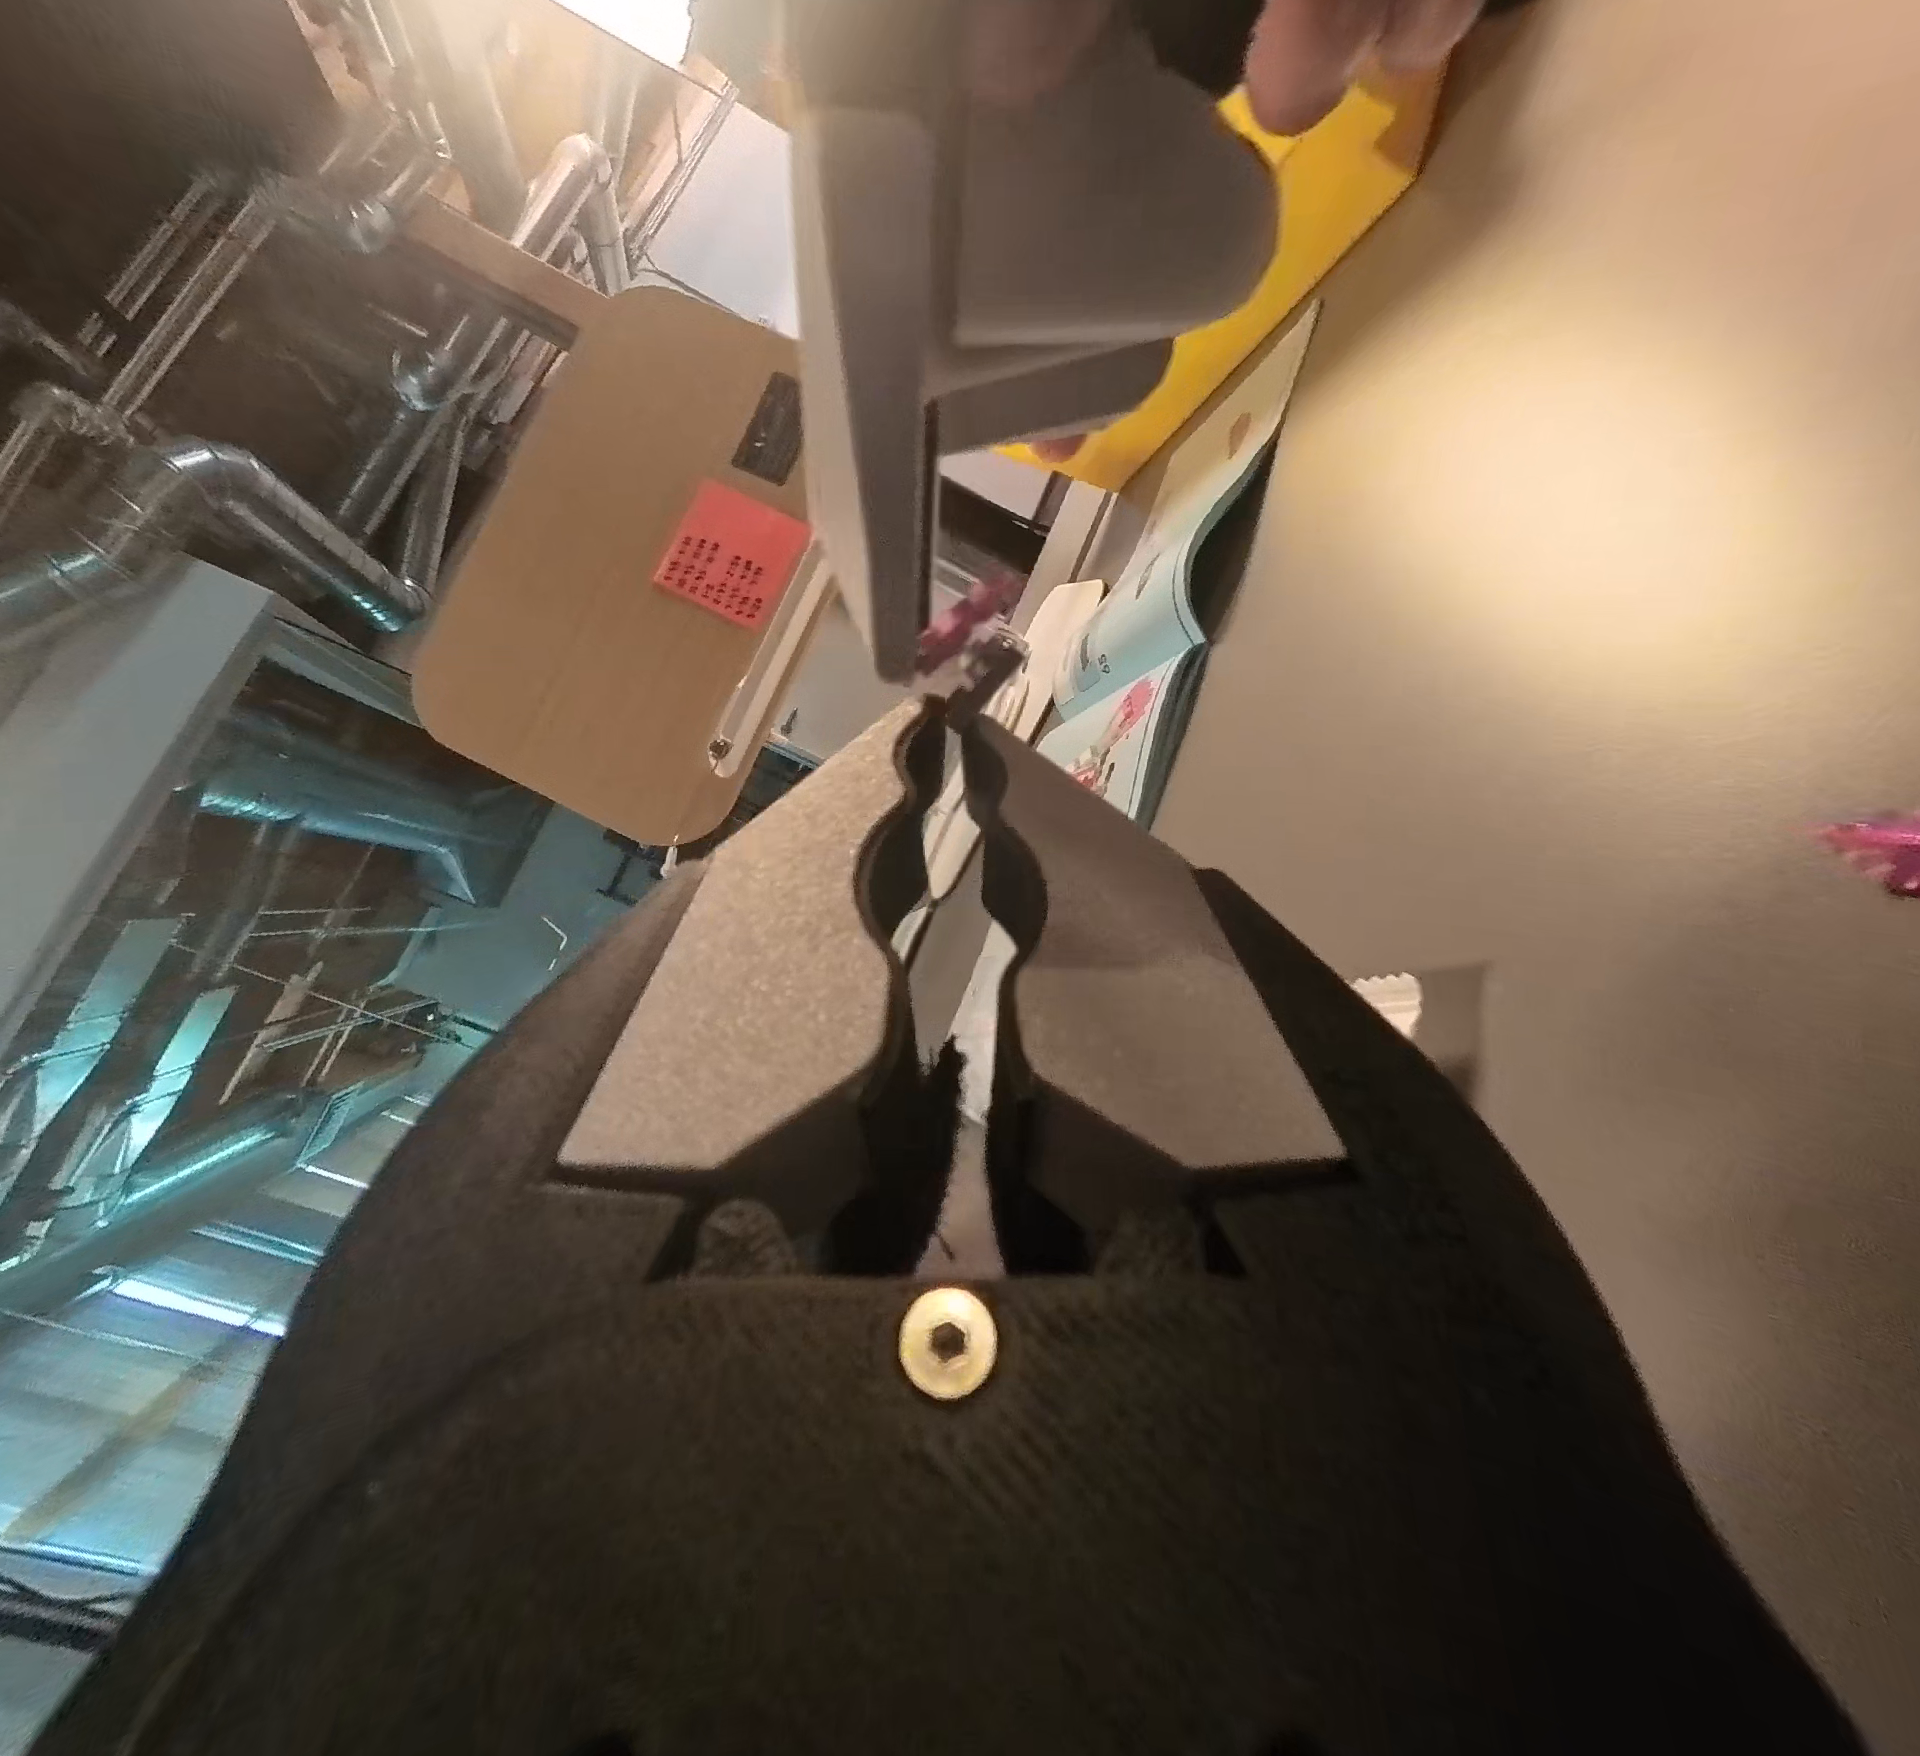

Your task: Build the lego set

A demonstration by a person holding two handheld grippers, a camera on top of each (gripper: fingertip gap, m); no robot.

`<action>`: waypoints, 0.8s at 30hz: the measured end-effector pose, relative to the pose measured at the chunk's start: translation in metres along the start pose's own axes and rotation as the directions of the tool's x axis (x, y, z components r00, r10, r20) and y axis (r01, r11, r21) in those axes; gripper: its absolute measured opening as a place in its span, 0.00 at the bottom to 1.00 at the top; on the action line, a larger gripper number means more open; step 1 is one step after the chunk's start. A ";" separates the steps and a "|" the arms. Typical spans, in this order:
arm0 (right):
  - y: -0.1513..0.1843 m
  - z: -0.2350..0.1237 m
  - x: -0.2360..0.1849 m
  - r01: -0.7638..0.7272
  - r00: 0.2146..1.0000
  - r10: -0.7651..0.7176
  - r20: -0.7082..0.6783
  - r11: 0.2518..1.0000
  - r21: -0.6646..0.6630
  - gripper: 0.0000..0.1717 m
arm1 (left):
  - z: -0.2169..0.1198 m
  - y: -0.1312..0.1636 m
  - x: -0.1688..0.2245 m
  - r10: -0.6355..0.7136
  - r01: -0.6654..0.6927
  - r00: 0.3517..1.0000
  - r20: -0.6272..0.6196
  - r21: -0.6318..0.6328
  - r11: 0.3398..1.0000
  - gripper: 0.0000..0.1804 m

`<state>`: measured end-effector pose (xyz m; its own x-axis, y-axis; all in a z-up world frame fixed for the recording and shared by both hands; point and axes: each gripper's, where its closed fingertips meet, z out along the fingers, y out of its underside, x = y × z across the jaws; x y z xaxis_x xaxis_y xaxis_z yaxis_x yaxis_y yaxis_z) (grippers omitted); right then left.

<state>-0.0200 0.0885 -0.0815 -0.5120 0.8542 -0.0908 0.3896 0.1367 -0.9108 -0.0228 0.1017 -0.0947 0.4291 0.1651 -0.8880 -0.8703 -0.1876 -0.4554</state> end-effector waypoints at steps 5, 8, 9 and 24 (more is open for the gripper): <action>-0.004 -0.003 0.004 -0.006 1.000 0.006 0.000 1.000 -0.003 0.26 | 0.001 0.000 0.005 0.030 -0.030 0.999 -0.010 -0.008 1.000 0.01; 0.006 -0.013 0.017 -0.008 0.999 0.007 -0.037 0.999 -0.049 0.27 | 0.002 0.004 0.002 0.016 -0.016 1.000 -0.002 -0.021 1.000 0.01; 0.018 -0.016 0.024 -0.008 0.998 0.002 -0.056 0.995 -0.098 0.27 | 0.002 0.005 0.001 0.007 -0.007 1.000 0.001 -0.023 1.000 0.01; 0.122 -0.004 0.032 0.005 0.996 -0.040 -0.084 0.926 -0.378 0.35 | 0.003 0.009 0.000 -0.050 0.049 0.999 -0.010 -0.030 0.998 0.01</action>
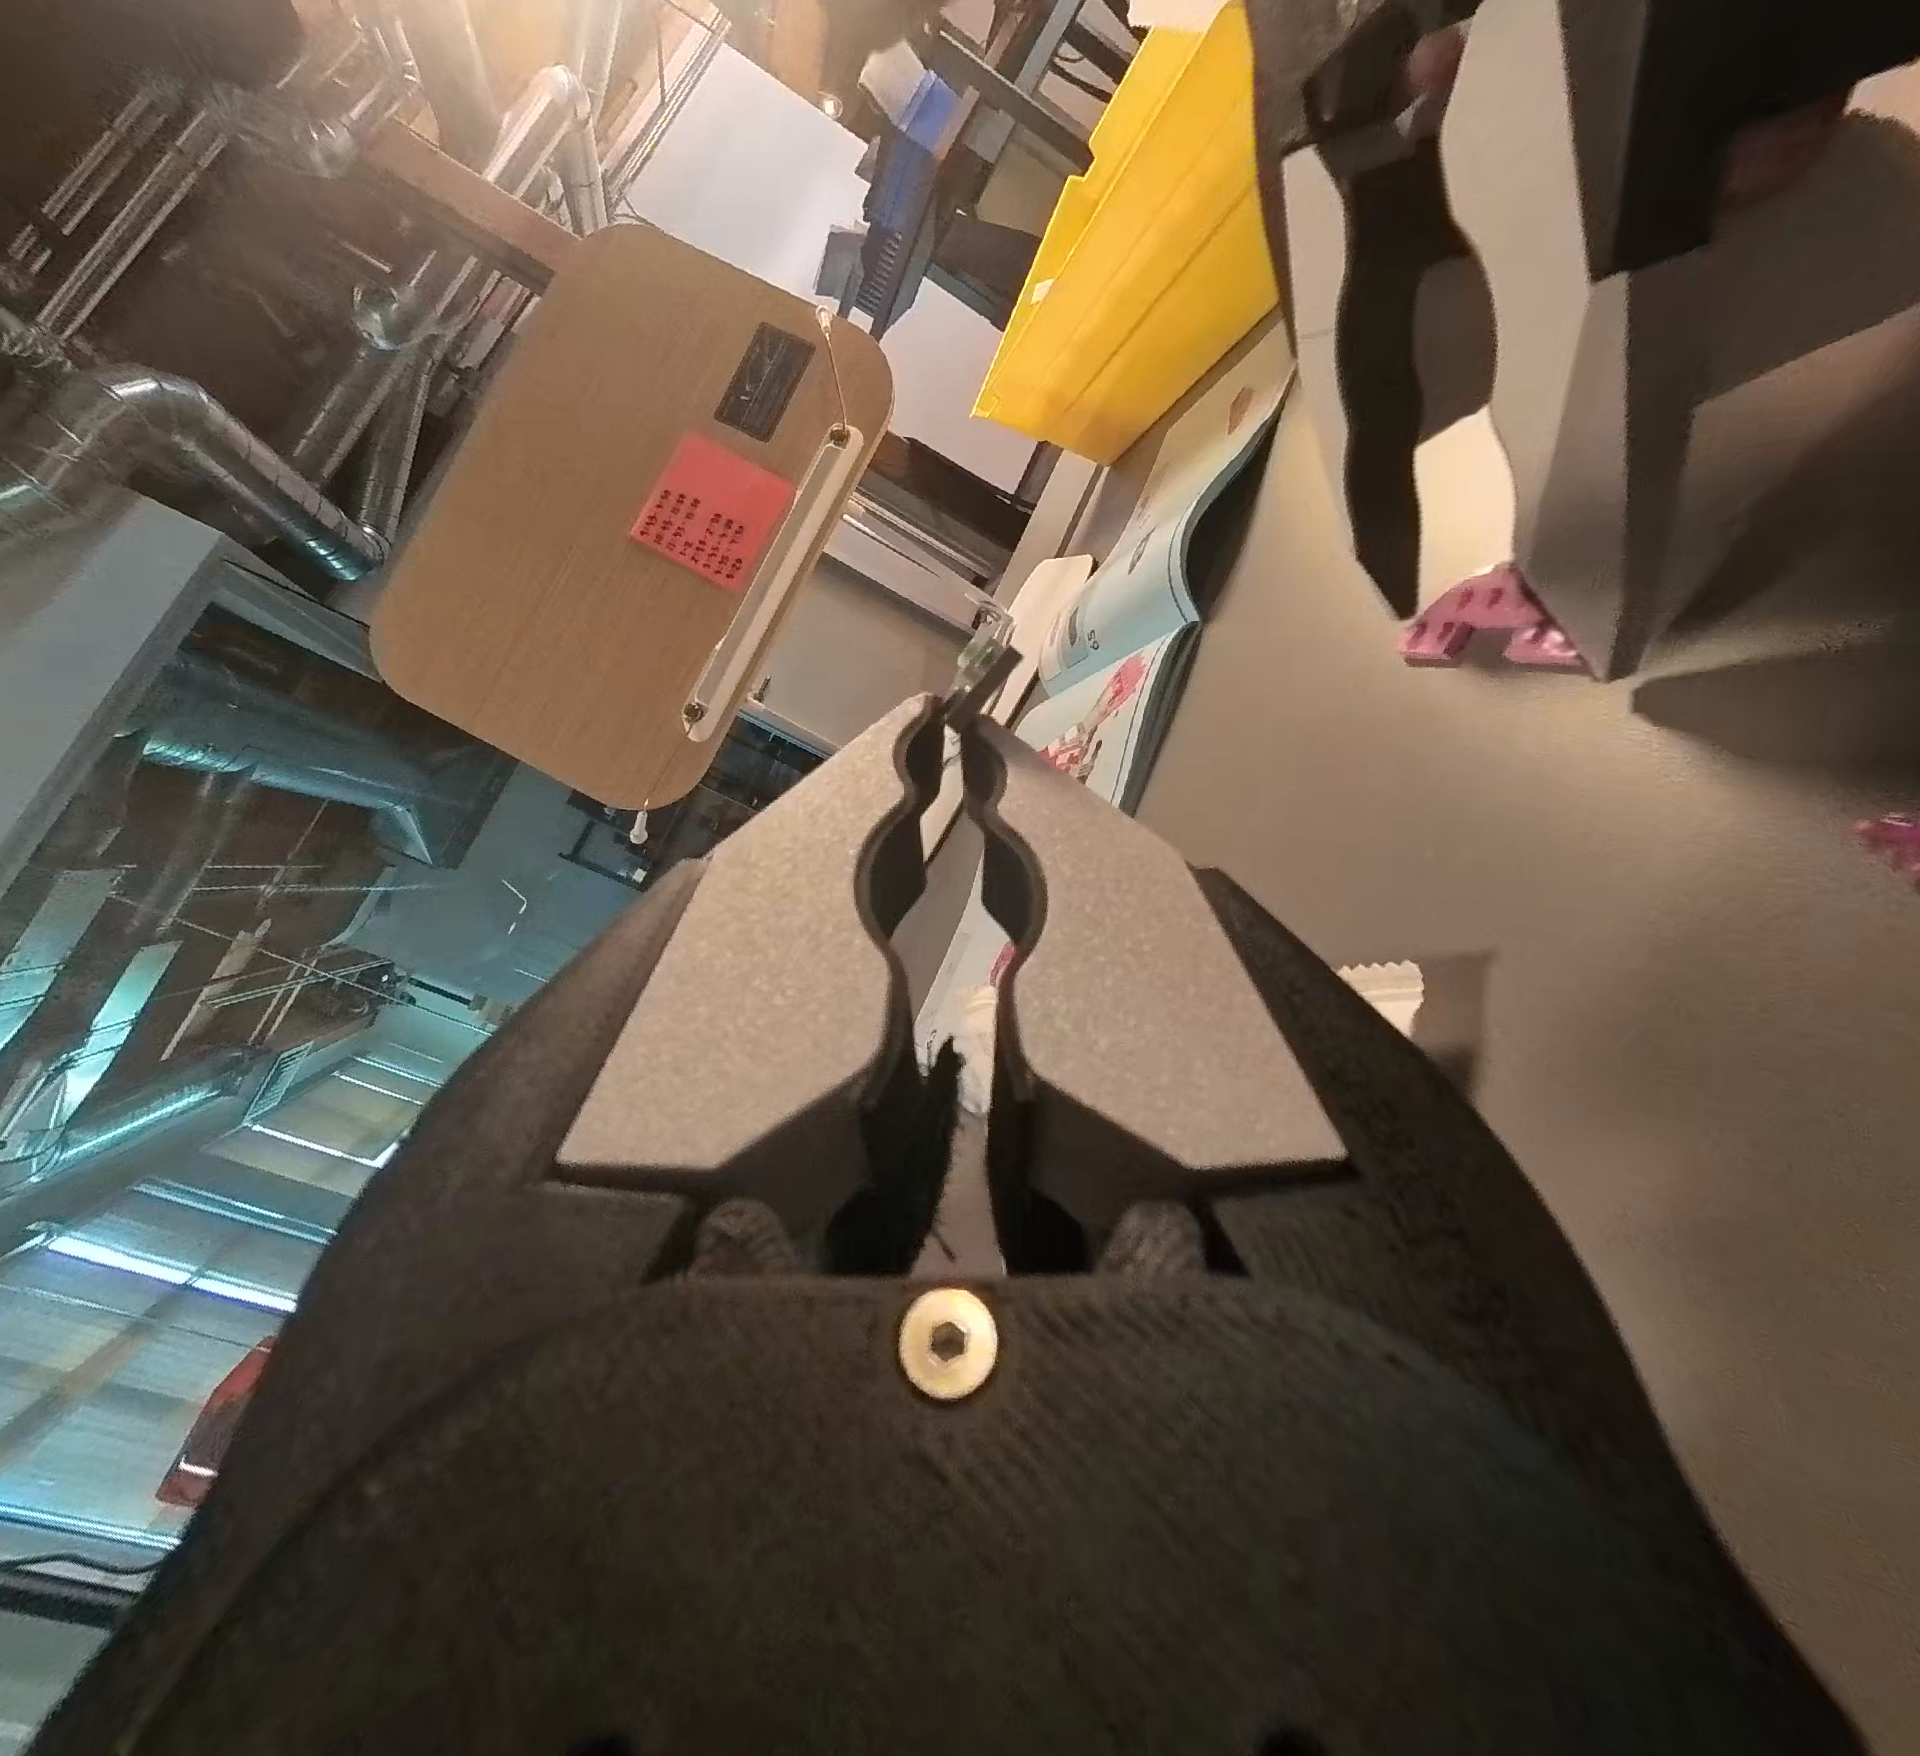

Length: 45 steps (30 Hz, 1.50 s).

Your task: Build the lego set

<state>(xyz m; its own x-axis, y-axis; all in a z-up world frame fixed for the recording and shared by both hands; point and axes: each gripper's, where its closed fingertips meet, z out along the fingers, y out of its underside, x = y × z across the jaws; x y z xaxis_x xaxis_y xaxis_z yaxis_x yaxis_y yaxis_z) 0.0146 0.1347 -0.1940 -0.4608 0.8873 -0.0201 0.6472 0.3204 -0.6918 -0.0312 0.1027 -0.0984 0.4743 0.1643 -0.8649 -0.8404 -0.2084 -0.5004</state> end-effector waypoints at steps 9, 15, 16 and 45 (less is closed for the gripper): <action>-0.066 -0.035 -0.009 0.386 0.891 -0.243 -0.385 0.851 0.355 0.35 | 0.001 0.001 0.004 -0.017 0.017 1.000 -0.023 -0.016 1.000 0.01; -0.093 -0.040 -0.031 0.751 0.570 -0.455 -0.684 0.626 0.210 0.23 | 0.001 -0.001 0.007 -0.004 0.003 0.999 -0.035 -0.011 1.000 0.01; -0.095 -0.039 -0.033 0.787 0.517 -0.485 -0.705 0.593 0.170 0.21 | 0.001 -0.001 0.007 -0.004 0.004 0.999 -0.035 -0.010 1.000 0.01; -0.092 -0.036 -0.016 0.896 0.169 -0.536 -0.827 0.432 -0.097 0.00 | -0.004 -0.008 0.019 0.078 -0.069 0.992 -0.100 0.083 0.994 0.02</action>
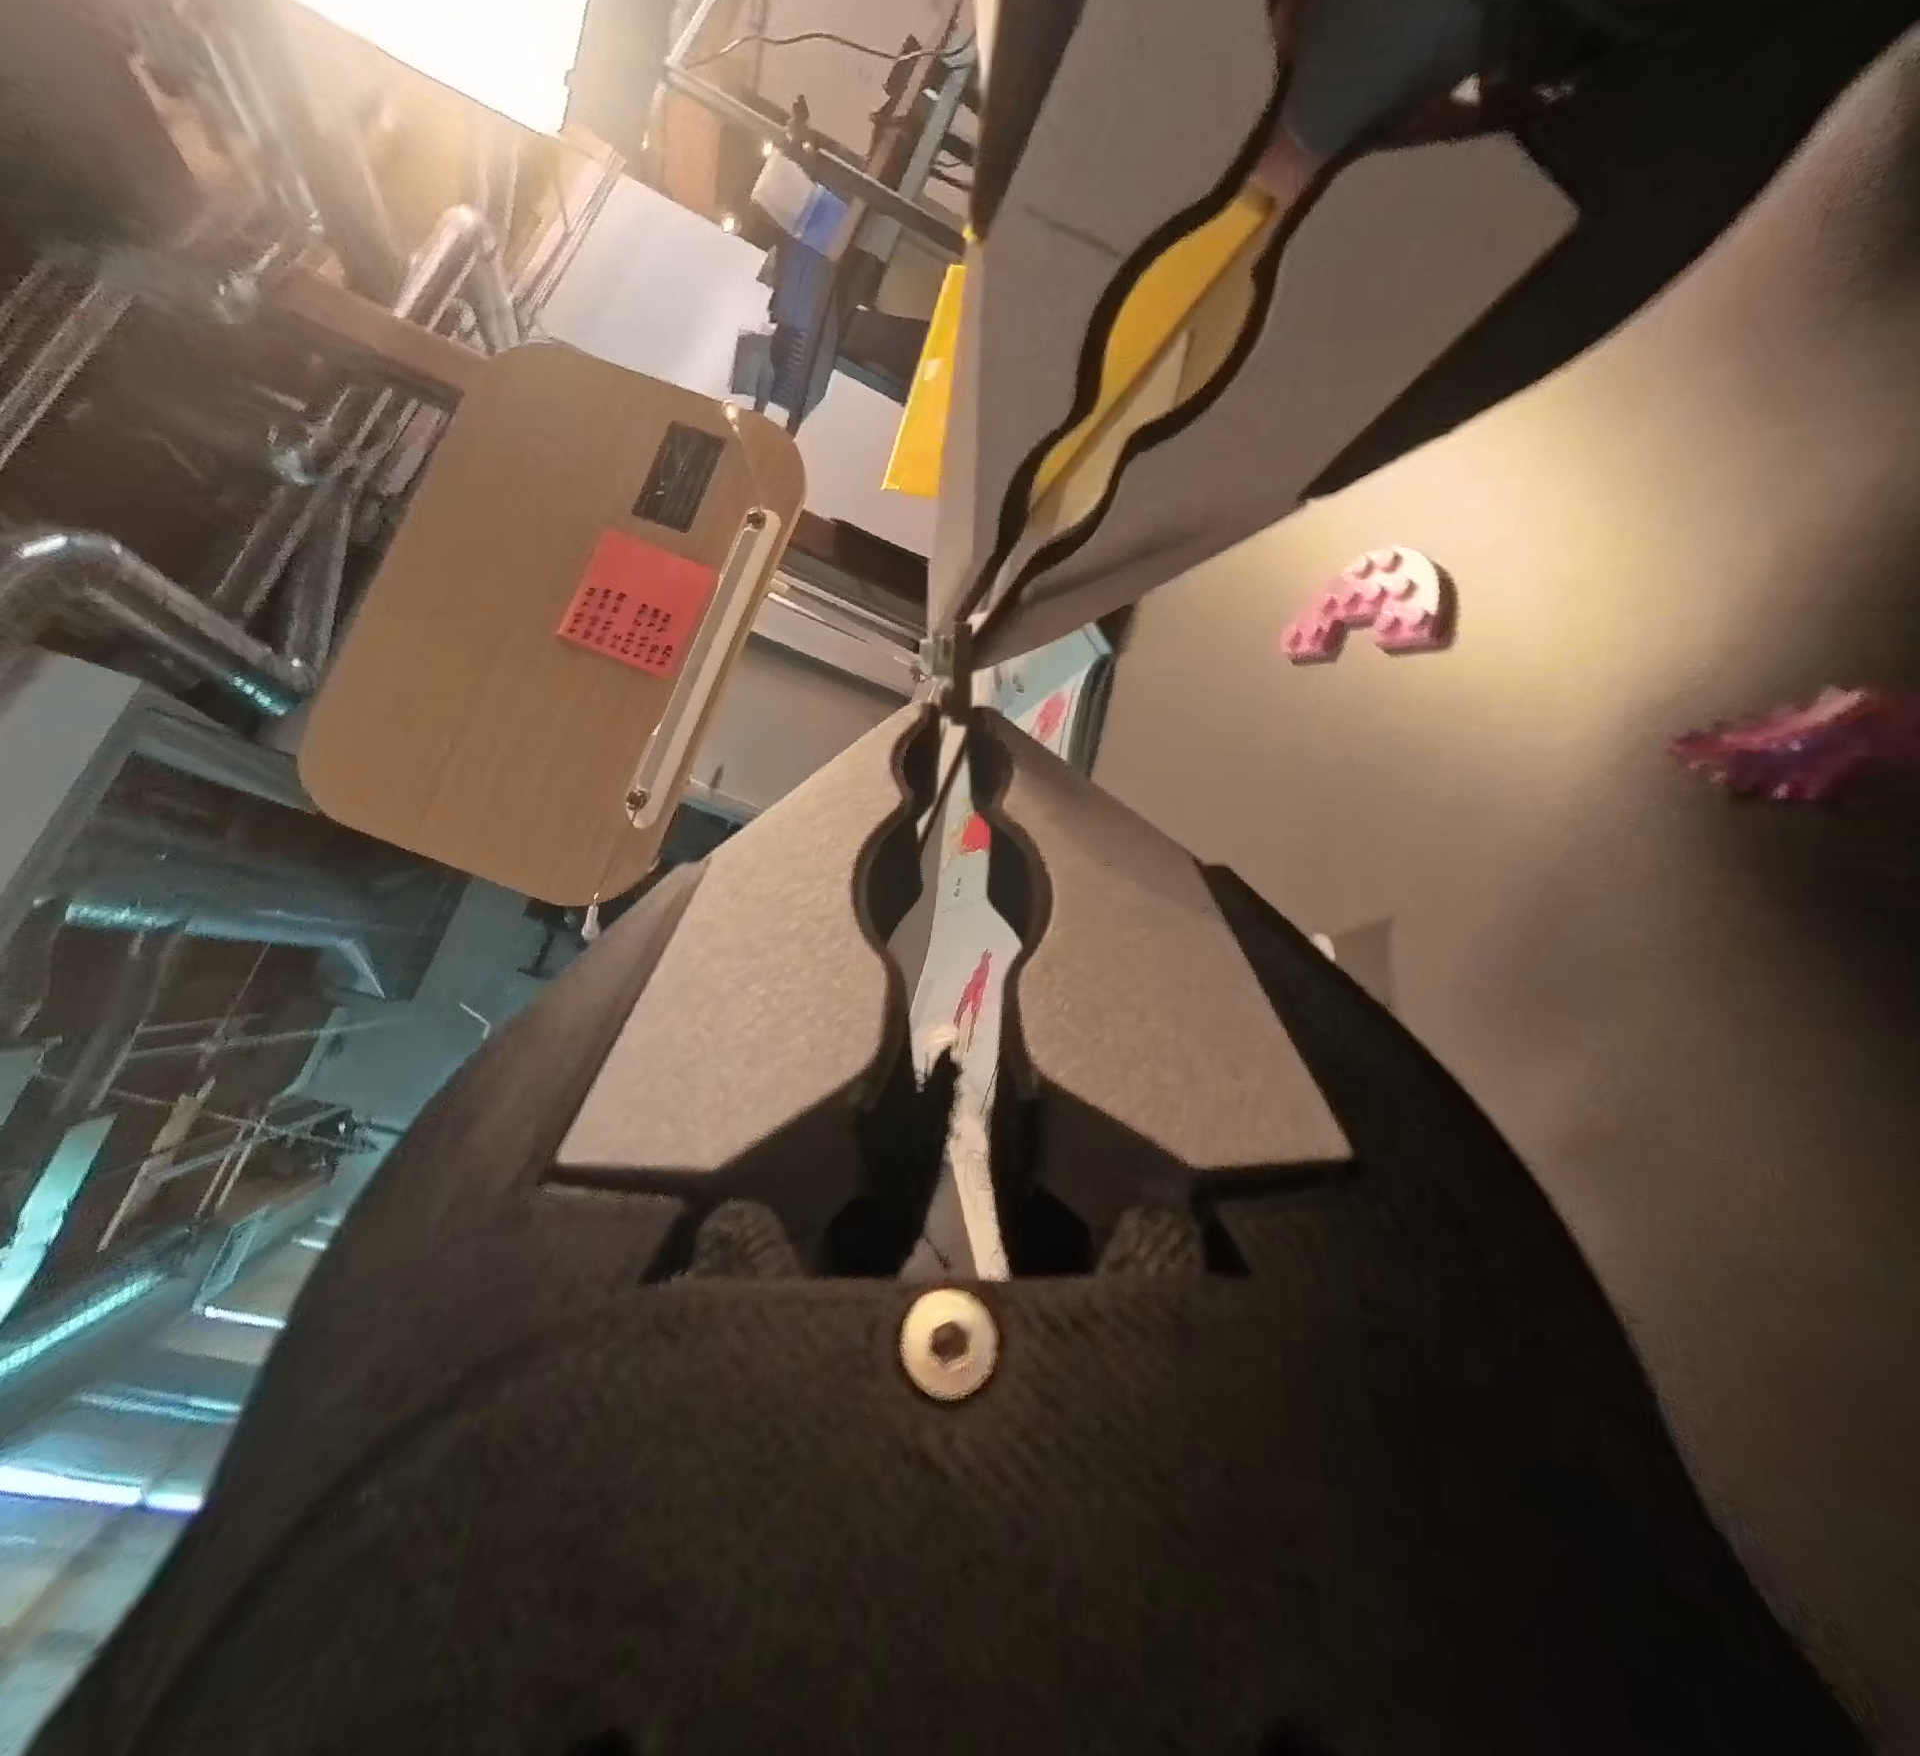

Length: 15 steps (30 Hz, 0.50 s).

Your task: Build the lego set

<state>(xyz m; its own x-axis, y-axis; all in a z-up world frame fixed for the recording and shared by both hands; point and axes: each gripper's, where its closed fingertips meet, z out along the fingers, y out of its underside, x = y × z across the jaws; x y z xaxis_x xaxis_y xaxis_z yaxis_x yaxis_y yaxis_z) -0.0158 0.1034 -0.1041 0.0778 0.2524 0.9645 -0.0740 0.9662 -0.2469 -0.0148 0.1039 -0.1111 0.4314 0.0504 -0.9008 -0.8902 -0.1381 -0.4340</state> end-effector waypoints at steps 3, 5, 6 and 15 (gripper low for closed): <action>0.002 -0.002 -0.002 0.040 0.999 -0.040 0.007 0.999 0.015 0.00 | 0.000 0.003 0.010 0.038 -0.037 0.998 -0.056 0.008 0.999 0.08; 0.002 -0.004 -0.003 0.047 0.999 -0.047 0.016 0.998 0.036 0.00 | 0.001 0.003 0.012 0.086 -0.086 0.995 -0.045 0.005 0.996 0.15; 0.002 -0.006 -0.003 0.050 0.999 -0.051 0.019 0.998 0.045 0.00 | 0.001 0.003 0.012 0.110 -0.110 0.993 -0.034 0.006 0.994 0.17; -0.009 -0.016 -0.009 0.049 0.997 -0.058 0.058 0.988 0.146 0.00 | -0.002 -0.007 0.020 0.183 -0.181 0.983 -0.031 0.064 0.981 0.09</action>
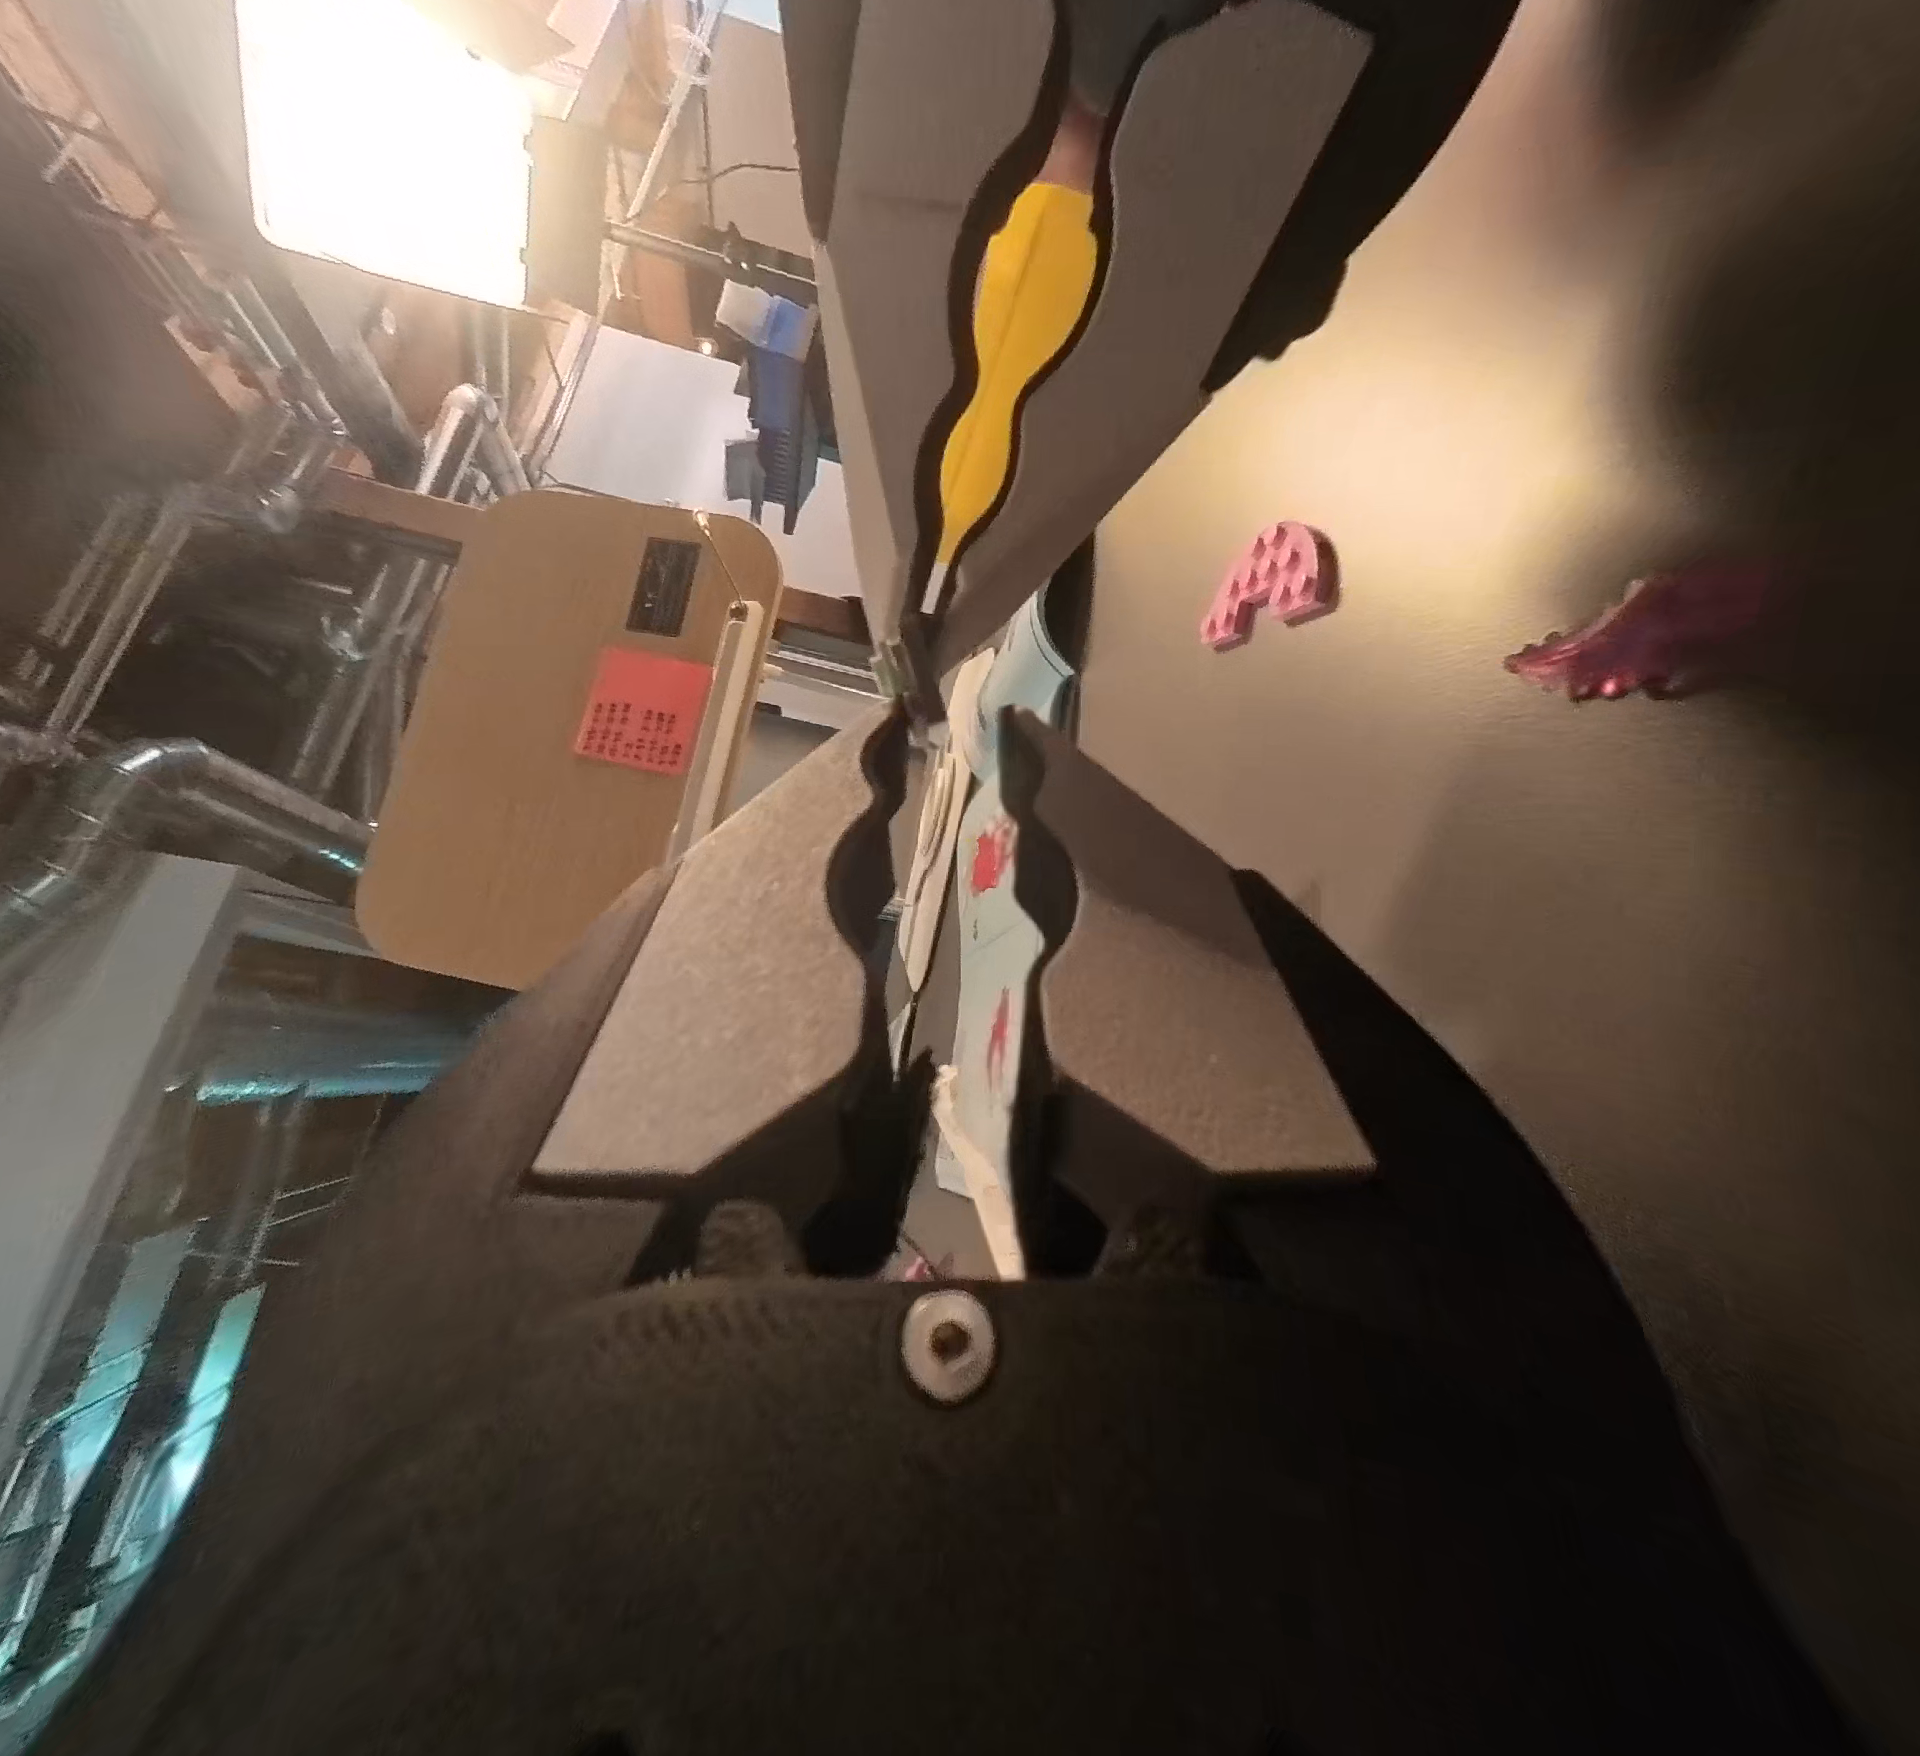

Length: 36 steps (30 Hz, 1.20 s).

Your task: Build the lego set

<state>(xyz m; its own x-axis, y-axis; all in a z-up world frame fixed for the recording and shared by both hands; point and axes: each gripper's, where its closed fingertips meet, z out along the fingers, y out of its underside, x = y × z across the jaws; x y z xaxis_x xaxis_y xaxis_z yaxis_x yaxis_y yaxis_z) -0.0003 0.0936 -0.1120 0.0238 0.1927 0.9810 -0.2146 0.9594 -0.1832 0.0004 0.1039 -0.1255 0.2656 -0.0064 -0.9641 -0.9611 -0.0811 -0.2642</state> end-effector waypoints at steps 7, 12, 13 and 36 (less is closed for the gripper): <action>-0.003 -0.002 -0.001 -0.025 1.000 0.025 0.013 0.999 0.021 0.00 | 0.000 0.001 -0.003 -0.002 0.002 1.000 0.025 -0.002 1.000 0.04; 0.004 -0.003 -0.002 -0.131 0.990 0.131 0.053 0.991 0.002 0.04 | 0.000 0.002 -0.010 -0.018 0.018 0.999 0.031 -0.016 1.000 0.02; 0.011 -0.003 -0.005 -0.206 0.973 0.208 0.096 0.978 -0.029 0.09 | 0.000 0.003 -0.012 0.010 -0.009 0.999 0.043 -0.026 1.000 0.02; 0.053 -0.024 -0.061 -0.624 0.170 0.862 0.478 0.469 -0.624 0.25 | 0.003 0.005 0.010 0.166 -0.167 0.986 -0.017 -0.050 0.985 0.02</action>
<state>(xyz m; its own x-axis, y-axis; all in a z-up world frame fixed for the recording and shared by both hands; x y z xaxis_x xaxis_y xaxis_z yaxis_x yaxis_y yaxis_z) 0.0104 0.1377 -0.1830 -0.6474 0.7612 0.0396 0.4941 0.4587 -0.7385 -0.0019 0.1063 -0.1360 0.1036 -0.0368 -0.9939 -0.9869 -0.1283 -0.0981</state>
